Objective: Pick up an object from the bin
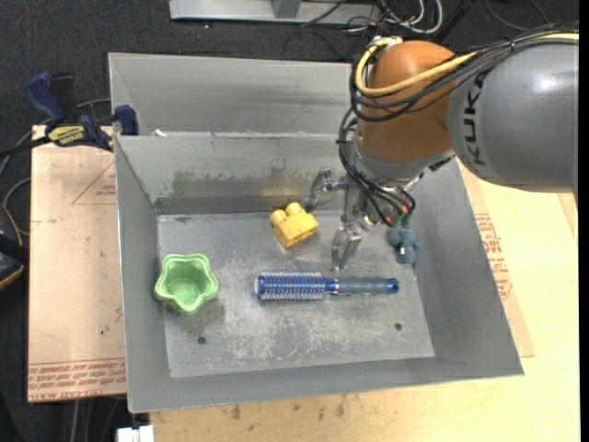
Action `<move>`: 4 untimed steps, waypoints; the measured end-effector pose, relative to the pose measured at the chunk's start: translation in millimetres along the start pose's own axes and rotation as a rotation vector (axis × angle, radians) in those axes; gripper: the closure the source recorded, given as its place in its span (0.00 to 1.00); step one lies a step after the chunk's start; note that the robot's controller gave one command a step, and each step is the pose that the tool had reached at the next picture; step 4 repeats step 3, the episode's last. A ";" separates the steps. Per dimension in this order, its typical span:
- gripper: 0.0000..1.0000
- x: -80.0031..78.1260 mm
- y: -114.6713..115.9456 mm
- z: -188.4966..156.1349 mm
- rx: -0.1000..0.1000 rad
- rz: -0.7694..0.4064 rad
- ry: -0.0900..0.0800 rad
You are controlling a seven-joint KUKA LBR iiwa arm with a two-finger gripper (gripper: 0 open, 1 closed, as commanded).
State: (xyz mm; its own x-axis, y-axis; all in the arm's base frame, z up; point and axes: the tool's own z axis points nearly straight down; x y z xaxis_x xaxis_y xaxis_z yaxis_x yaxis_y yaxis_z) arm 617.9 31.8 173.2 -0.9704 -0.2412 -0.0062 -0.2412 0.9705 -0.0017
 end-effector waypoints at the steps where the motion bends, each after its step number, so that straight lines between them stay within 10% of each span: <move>1: 0.00 3.6 2.8 72.4 0.000 -0.114 -0.008; 2: 1.00 7.1 3.0 79.3 -0.002 -0.112 0.002; 3: 1.00 6.8 10.9 -36.1 -0.001 -0.391 -0.002; 4: 1.00 6.8 10.9 -36.1 -0.001 -0.391 -0.002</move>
Offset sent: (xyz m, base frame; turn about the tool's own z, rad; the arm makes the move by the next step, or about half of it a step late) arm -0.0103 0.0010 -0.1032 -0.1304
